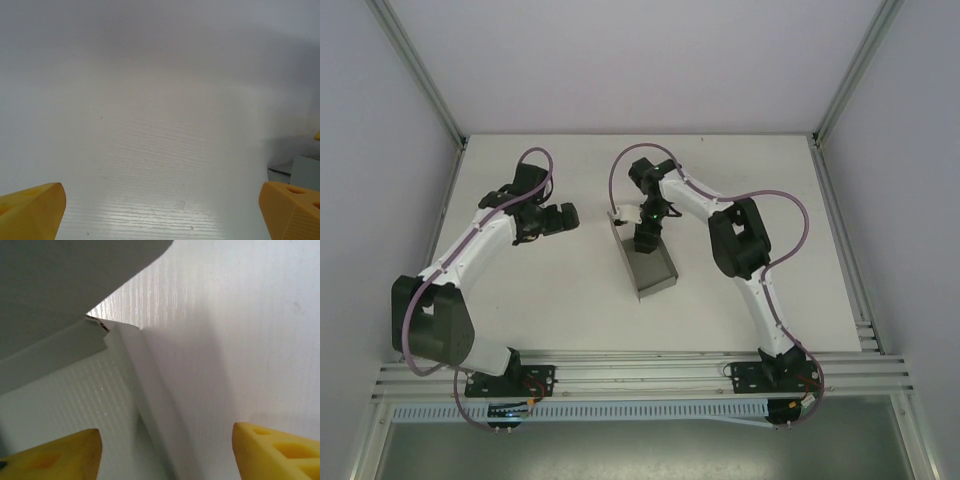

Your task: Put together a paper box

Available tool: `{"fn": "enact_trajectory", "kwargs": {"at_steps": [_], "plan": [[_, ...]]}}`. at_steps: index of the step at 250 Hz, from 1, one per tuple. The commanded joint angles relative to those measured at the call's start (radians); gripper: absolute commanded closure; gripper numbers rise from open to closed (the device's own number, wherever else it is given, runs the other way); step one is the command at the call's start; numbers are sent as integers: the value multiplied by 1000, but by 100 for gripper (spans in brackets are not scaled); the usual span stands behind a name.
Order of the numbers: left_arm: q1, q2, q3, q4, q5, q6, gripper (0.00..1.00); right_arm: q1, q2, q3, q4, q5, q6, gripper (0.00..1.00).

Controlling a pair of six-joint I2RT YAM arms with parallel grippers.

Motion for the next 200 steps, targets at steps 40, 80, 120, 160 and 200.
{"fn": "enact_trajectory", "kwargs": {"at_steps": [40,80,120,160,200], "plan": [[0,-127,-55,26,-1,-19,2,5,-121,-191,321,100,325,86],[-1,-189,-71,61,-2,-15,2,2,-232,-323,490,272,803,100],[0,-228,-67,89,-14,-6,2,23,-302,-436,487,564,1329,100],[0,-248,-40,120,36,8,2,79,-376,-570,527,788,1635,100],[0,-239,-43,168,94,48,2,114,-393,-628,556,809,1832,100]]}}
